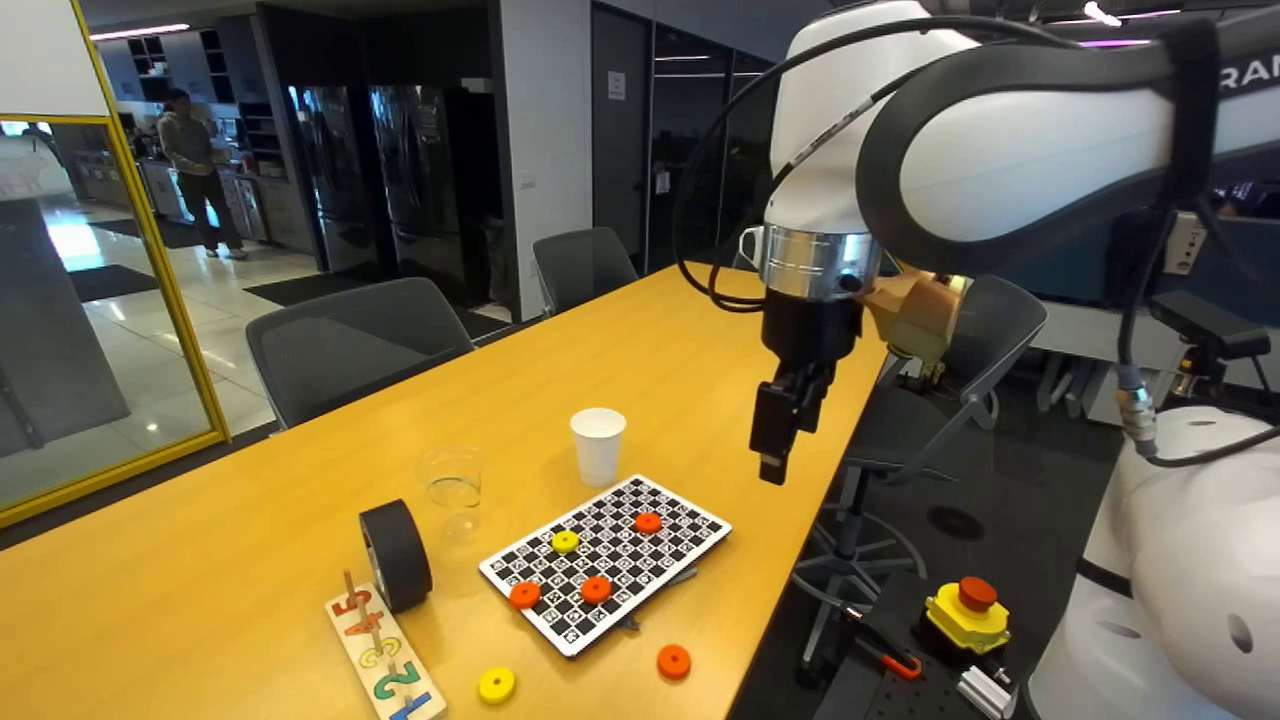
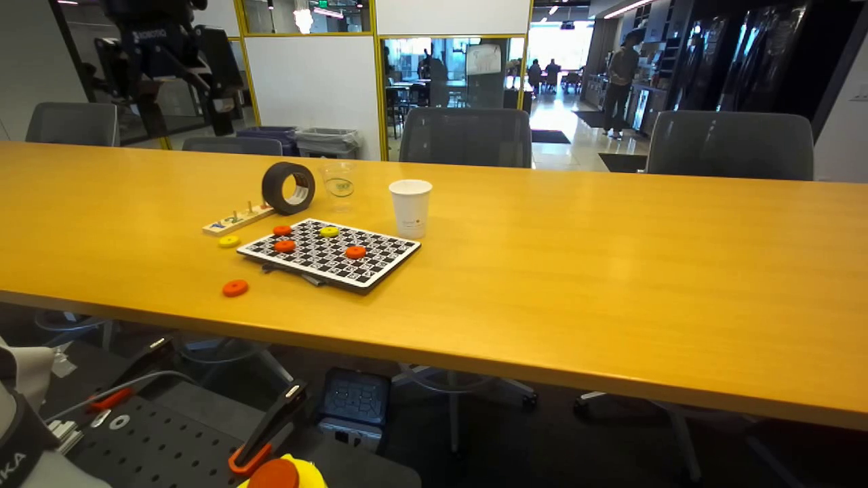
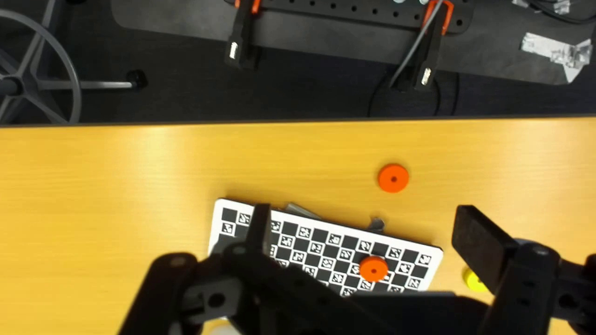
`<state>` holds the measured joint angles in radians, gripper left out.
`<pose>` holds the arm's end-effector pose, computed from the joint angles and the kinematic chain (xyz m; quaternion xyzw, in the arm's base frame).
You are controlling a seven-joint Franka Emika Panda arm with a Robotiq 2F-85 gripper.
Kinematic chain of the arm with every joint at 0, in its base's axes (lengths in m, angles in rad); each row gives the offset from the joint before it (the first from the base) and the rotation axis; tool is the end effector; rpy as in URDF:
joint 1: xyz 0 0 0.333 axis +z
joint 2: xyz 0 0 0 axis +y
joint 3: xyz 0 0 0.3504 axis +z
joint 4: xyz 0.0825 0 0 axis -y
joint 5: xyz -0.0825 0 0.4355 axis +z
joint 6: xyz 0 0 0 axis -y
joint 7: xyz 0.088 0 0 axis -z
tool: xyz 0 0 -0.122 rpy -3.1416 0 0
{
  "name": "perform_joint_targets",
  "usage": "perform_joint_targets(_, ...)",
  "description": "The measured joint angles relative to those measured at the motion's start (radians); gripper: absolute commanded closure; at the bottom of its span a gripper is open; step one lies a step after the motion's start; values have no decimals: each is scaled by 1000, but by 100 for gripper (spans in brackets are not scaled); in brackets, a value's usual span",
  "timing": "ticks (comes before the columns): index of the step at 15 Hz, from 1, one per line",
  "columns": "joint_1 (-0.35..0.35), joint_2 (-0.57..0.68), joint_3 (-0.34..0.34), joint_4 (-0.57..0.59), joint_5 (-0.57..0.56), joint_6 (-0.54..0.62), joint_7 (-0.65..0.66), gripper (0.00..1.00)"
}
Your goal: Place the rings inside the clear cup
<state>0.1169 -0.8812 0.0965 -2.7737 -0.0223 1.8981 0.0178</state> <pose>0.3044 0.0608 0.4378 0.9953 0.0837 0.0062 0.0474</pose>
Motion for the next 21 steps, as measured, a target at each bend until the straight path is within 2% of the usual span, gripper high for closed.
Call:
perform_joint_targets(6, 45, 133, 62, -1, 106, 196, 66, 0)
perform_joint_targets(10, 52, 246, 82, -2, 124, 301, 111, 0)
perform_joint_targets(21, 52, 598, 82, -4, 140, 564, 157, 0)
